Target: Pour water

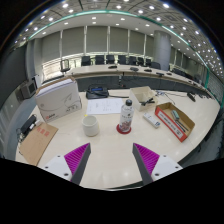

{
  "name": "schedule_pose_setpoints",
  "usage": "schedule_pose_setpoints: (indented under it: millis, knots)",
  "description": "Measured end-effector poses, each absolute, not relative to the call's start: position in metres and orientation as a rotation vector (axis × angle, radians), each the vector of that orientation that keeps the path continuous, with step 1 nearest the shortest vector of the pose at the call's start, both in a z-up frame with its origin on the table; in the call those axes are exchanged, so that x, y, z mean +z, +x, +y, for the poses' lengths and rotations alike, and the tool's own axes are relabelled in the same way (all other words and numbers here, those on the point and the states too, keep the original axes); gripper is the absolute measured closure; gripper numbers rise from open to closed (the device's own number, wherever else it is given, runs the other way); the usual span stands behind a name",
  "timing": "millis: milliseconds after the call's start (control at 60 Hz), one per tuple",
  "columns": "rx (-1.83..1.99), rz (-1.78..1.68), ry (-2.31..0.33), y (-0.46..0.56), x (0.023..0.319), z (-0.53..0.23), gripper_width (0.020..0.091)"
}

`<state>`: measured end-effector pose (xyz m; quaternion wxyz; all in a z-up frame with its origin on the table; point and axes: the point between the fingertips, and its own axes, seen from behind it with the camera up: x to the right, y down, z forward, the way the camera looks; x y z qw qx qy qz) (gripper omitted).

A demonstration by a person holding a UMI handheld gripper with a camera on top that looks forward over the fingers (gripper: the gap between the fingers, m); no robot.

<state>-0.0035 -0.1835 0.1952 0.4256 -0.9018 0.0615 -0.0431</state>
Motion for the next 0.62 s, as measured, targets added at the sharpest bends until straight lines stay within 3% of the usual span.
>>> schedule_pose_setpoints:
  millis: [233,617]
  knots:
    - [-0.115,0.132,-2.259,-0.048,0.221,-0.262,0.0242]
    - [-0.161,0.085,-2.221,-0.062,0.238,-0.285,0.0240]
